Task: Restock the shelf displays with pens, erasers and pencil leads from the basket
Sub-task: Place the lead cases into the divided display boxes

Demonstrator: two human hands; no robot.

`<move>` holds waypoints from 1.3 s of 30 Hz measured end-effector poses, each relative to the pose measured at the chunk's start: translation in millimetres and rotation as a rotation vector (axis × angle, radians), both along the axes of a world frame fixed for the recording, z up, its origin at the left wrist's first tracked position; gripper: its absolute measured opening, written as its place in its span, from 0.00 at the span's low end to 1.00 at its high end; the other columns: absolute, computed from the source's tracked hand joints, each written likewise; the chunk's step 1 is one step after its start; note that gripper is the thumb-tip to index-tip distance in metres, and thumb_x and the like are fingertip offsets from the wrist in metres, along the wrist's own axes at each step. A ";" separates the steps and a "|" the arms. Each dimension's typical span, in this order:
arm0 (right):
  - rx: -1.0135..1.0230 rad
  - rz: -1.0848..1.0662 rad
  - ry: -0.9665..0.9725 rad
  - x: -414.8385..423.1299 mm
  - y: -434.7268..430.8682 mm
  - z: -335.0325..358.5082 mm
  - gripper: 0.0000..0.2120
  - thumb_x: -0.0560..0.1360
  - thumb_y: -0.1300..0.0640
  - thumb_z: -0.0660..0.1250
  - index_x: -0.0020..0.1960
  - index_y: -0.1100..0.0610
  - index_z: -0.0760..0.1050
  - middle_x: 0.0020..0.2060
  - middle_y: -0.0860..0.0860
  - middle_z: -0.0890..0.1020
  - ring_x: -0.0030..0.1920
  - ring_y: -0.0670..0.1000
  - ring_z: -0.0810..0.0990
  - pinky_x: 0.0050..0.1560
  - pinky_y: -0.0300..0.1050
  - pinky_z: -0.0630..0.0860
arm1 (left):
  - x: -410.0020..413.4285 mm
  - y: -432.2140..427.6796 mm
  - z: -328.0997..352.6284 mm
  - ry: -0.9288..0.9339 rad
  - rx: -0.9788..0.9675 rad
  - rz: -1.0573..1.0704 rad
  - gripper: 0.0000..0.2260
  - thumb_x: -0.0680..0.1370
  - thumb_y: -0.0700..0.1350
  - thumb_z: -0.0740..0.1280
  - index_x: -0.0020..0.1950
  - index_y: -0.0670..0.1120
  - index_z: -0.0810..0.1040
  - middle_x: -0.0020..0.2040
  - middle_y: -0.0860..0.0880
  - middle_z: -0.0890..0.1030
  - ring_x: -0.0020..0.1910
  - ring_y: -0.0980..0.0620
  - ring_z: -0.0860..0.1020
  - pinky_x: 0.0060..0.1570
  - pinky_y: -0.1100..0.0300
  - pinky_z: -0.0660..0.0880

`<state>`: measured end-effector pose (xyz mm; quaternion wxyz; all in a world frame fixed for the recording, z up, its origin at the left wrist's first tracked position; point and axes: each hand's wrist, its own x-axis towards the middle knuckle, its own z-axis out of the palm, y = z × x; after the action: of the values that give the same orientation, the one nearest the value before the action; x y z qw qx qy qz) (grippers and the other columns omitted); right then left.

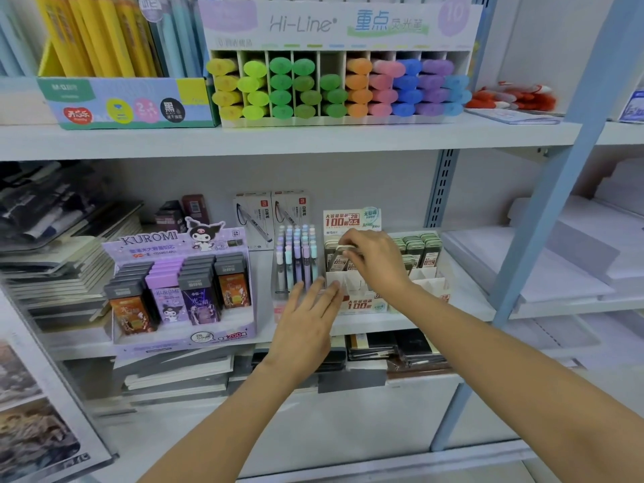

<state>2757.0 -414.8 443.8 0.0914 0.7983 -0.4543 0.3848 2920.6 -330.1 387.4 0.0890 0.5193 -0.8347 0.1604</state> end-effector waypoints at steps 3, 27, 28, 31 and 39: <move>0.063 -0.019 0.147 -1.1 -2.0 -9.7 0.14 0.78 0.60 0.65 0.63 0.56 0.77 0.57 0.53 0.82 0.59 0.55 0.77 0.61 0.50 0.67 | -0.7 0.4 1.1 -0.011 -0.002 0.000 0.33 0.78 0.43 0.61 0.80 0.47 0.49 0.80 0.48 0.51 0.78 0.46 0.46 0.76 0.44 0.40; 1.254 0.246 0.204 89.5 190.6 -406.8 0.15 0.80 0.50 0.61 0.65 0.51 0.71 0.55 0.48 0.79 0.51 0.48 0.78 0.52 0.48 0.77 | 108.9 199.3 -335.2 0.256 0.777 0.389 0.18 0.77 0.40 0.62 0.68 0.45 0.73 0.69 0.46 0.72 0.63 0.44 0.73 0.63 0.51 0.68; 1.347 0.230 0.230 89.7 196.6 -430.5 0.16 0.80 0.50 0.62 0.67 0.52 0.69 0.58 0.50 0.78 0.54 0.50 0.78 0.54 0.47 0.76 | 112.4 210.3 -354.9 0.234 0.820 0.402 0.21 0.78 0.41 0.58 0.73 0.47 0.67 0.75 0.47 0.66 0.70 0.47 0.67 0.69 0.53 0.62; 1.563 0.186 0.292 89.1 210.8 -490.8 0.19 0.79 0.51 0.64 0.68 0.57 0.67 0.60 0.55 0.77 0.57 0.53 0.77 0.56 0.48 0.75 | 118.7 232.8 -401.3 0.201 0.990 0.433 0.27 0.79 0.42 0.56 0.79 0.47 0.55 0.80 0.49 0.50 0.78 0.50 0.49 0.76 0.55 0.46; 1.595 0.003 0.272 103.1 251.8 -575.8 0.34 0.73 0.49 0.72 0.72 0.58 0.61 0.67 0.56 0.68 0.68 0.55 0.67 0.65 0.46 0.65 | 115.3 259.2 -440.4 0.197 1.022 0.428 0.36 0.63 0.33 0.74 0.71 0.40 0.71 0.73 0.44 0.68 0.73 0.41 0.65 0.67 0.48 0.69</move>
<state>2860.2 -163.0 -132.1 -0.4518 0.6635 -0.5758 -0.1554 3035.9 -70.8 -53.0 -0.1309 0.6666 -0.6700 -0.2994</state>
